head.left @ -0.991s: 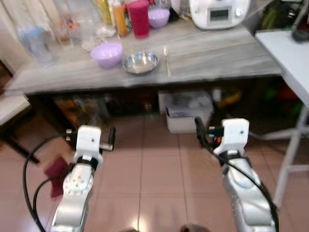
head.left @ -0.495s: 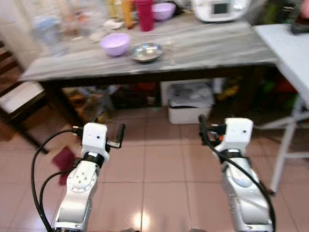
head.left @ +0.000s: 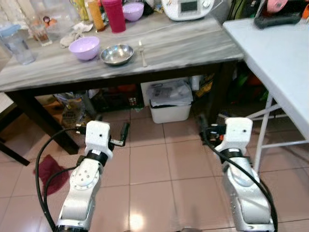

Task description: Setting the table

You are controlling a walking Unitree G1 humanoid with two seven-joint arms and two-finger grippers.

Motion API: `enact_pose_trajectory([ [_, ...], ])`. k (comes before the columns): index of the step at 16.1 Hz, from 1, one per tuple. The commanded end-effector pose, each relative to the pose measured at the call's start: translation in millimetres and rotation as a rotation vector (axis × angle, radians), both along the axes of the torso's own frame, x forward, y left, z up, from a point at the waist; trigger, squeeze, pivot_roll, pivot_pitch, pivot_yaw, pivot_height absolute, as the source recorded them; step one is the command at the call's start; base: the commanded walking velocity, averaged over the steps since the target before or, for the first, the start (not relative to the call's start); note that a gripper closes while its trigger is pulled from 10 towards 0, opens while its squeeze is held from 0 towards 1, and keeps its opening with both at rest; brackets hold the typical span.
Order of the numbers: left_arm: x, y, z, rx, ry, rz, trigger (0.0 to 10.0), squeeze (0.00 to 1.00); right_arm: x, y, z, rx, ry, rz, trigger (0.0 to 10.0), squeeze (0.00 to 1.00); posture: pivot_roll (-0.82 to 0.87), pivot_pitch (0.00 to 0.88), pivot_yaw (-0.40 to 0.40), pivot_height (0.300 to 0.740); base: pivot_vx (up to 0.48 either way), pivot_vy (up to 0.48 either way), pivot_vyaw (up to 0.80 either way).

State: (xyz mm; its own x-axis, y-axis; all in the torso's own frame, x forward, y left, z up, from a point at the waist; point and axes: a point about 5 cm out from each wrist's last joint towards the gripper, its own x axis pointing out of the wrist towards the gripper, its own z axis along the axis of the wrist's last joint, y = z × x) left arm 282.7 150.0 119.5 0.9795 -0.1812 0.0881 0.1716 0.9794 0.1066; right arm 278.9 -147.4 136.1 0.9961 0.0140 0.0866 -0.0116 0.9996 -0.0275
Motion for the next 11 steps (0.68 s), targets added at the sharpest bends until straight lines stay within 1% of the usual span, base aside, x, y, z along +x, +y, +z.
enact_pose_trajectory([
  [1,-1.7,5.4,-5.9,0.008,0.025,0.014,10.0,0.0,0.6,6.5,5.0,0.004,-0.02,0.017,10.0,0.0,-0.16,0.113,0.103,0.74,0.0,-0.48,0.0],
  [2,-1.8,5.0,-6.0,0.006,0.026,0.012,10.0,0.0,0.8,6.4,4.8,0.005,-0.018,0.016,10.0,0.0,-0.16,0.113,0.103,0.74,0.0,-0.48,0.0],
  [6,-1.5,3.9,-6.4,0.001,0.027,0.008,10.0,0.0,1.3,6.3,5.1,0.015,-0.015,0.014,10.0,0.0,-0.16,0.113,0.103,0.74,0.0,0.0,0.0],
  [11,-0.1,2.6,-5.9,-0.001,0.026,-0.001,10.0,0.0,1.2,4.3,6.6,0.015,-0.02,0.0,10.0,0.0,-0.17,0.117,0.109,0.74,0.0,-0.48,0.0],
])
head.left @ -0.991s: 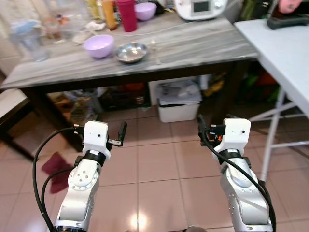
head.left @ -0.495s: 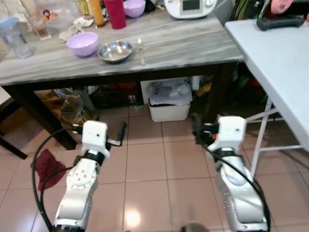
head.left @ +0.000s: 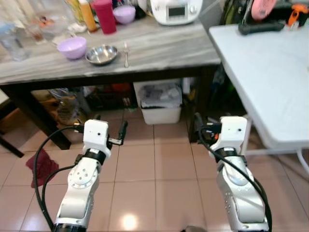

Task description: Setting the table

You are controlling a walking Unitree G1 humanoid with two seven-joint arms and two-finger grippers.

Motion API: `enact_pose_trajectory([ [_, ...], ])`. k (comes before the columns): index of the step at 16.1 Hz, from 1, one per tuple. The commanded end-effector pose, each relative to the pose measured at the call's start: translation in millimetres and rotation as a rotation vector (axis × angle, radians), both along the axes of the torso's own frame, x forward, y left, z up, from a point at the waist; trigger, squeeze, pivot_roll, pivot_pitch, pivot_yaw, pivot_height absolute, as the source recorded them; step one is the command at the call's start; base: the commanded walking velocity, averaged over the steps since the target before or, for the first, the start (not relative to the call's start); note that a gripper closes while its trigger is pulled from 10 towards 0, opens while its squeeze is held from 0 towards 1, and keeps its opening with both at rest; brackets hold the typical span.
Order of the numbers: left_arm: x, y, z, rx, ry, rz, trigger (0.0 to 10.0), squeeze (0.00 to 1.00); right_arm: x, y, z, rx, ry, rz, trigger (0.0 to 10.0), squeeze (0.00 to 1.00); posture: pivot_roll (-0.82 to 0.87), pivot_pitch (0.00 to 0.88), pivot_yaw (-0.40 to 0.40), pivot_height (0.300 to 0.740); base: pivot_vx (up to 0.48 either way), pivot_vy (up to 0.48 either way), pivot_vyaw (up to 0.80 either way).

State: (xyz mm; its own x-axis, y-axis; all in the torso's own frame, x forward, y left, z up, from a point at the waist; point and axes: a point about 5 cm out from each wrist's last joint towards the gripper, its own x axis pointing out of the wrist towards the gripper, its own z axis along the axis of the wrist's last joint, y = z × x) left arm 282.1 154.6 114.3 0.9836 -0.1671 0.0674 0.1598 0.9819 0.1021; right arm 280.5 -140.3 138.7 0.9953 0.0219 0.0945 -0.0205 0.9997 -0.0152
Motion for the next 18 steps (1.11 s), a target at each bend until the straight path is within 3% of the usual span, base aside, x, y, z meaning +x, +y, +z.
enact_pose_trajectory([
  [1,0.1,-1.9,-0.7,0.001,0.006,-0.018,10.0,0.0,-0.7,-2.8,3.9,0.002,-0.013,-0.013,10.0,0.0,-0.17,0.118,0.11,0.74,0.0,-0.48,0.0],
  [18,0.2,0.0,0.4,0.001,0.01,-0.027,10.0,0.0,2.1,-2.6,4.1,0.003,-0.009,-0.038,10.0,0.0,-0.16,0.128,0.114,0.74,0.0,-0.48,0.0],
])
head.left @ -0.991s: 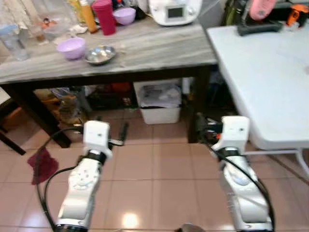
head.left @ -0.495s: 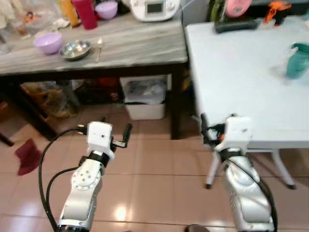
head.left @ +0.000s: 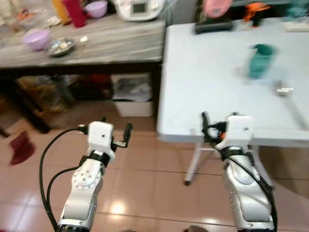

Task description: Setting the table

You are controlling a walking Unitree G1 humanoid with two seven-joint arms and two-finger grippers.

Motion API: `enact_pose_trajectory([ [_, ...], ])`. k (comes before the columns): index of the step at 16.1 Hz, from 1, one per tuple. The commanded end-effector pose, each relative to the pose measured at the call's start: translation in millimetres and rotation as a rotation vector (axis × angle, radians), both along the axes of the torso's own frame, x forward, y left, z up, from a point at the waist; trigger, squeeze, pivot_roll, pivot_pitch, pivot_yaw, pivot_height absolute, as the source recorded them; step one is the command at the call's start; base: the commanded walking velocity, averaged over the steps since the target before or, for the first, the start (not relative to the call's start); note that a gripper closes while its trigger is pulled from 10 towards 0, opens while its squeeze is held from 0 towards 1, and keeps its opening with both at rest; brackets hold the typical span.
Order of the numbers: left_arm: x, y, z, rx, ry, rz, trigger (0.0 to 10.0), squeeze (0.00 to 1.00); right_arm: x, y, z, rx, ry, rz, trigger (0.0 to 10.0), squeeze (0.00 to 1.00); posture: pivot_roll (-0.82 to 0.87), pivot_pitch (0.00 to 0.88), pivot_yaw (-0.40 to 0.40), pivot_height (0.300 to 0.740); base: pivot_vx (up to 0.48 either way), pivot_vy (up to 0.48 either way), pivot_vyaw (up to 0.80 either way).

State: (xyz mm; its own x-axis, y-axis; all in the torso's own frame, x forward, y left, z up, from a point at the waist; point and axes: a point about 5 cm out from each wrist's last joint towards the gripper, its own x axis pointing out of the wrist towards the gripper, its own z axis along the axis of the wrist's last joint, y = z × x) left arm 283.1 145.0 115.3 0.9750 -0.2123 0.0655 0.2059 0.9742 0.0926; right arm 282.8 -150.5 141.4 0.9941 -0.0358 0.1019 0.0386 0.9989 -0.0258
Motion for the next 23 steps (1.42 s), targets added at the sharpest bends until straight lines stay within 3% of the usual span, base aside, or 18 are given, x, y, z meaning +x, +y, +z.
enact_pose_trajectory([
  [1,-0.8,9.9,-0.6,0.011,0.007,0.021,10.0,0.0,-0.1,7.3,0.8,0.013,-0.001,0.019,10.0,0.0,-0.16,0.129,0.114,0.74,0.0,-0.48,0.0],
  [5,-1.2,9.5,-1.1,0.002,0.011,0.015,10.0,0.0,1.0,6.2,0.7,0.007,0.001,0.007,10.0,0.0,-0.16,0.129,0.117,0.74,0.0,-0.43,0.0],
  [17,-2.8,5.7,0.7,-0.009,0.008,-0.027,10.0,0.0,3.6,3.6,-0.2,0.012,0.009,-0.017,10.0,0.0,-0.15,0.128,0.117,0.74,0.0,0.0,0.0],
  [23,-3.1,5.4,0.7,-0.012,0.01,-0.031,10.0,0.0,3.4,4.5,-0.5,0.015,0.01,-0.017,10.0,0.0,-0.15,0.13,0.119,0.74,0.0,-0.432,0.0],
])
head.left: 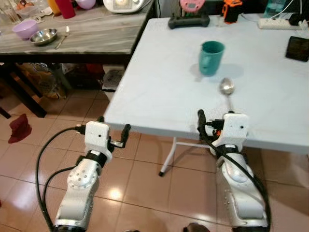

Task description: Setting the table

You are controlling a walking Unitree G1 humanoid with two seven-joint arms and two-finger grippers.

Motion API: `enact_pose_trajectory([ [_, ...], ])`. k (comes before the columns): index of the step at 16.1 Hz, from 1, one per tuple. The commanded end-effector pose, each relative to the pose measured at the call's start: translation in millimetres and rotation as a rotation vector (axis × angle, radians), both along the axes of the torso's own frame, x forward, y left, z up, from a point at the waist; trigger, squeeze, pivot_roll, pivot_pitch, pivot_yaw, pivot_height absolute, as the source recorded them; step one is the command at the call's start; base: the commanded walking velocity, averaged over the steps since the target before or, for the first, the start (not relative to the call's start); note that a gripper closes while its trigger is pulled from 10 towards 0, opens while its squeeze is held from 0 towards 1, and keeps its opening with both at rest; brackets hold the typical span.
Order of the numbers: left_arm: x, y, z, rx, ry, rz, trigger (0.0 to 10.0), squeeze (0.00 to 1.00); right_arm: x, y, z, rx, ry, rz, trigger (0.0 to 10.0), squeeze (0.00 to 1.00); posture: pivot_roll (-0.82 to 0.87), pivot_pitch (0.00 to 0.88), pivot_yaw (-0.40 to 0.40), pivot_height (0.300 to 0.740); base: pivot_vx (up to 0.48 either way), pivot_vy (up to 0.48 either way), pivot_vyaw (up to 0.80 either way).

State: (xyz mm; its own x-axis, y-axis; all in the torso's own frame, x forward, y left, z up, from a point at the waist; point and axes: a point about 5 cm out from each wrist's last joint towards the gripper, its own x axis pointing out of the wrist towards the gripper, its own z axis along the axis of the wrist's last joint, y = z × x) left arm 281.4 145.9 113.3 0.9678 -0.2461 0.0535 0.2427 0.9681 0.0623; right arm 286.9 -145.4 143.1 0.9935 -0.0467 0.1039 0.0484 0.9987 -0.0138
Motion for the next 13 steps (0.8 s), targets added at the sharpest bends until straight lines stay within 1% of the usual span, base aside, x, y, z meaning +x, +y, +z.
enact_pose_trajectory([
  [1,-1.5,4.5,2.6,0.015,-0.008,0.006,10.0,0.0,-0.6,-0.8,-2.2,0.005,0.013,-0.008,10.0,0.0,-0.15,0.13,0.119,0.74,0.0,-0.461,0.0],
  [2,-1.6,4.5,2.5,0.014,-0.008,0.006,10.0,0.0,-0.6,-0.9,-2.2,0.004,0.013,-0.008,10.0,0.0,-0.15,0.13,0.119,0.74,0.0,-0.461,0.0],
  [4,-2.5,3.4,1.0,-0.012,-0.002,0.005,10.0,0.0,-1.0,-1.5,-2.2,0.002,0.013,-0.01,10.0,0.0,-0.15,0.13,0.119,0.74,0.0,0.0,0.0],
  [9,-2.2,2.9,1.1,-0.007,-0.002,0.004,10.0,0.0,0.3,-2.1,-1.2,0.0,0.011,-0.012,10.0,0.0,-0.16,0.138,0.114,0.74,0.0,0.0,0.0],
  [11,-3.7,1.2,-0.3,-0.008,0.002,-0.006,10.0,0.0,0.7,-2.5,-1.2,-0.001,0.012,-0.011,10.0,0.0,-0.16,0.14,0.11,0.74,0.0,0.0,0.0],
  [13,-2.1,-1.1,0.6,0.0,0.0,-0.027,10.0,0.0,4.3,-0.6,0.5,0.0,0.006,-0.007,10.0,0.0,-0.14,0.142,0.116,0.74,0.0,0.0,0.0],
])
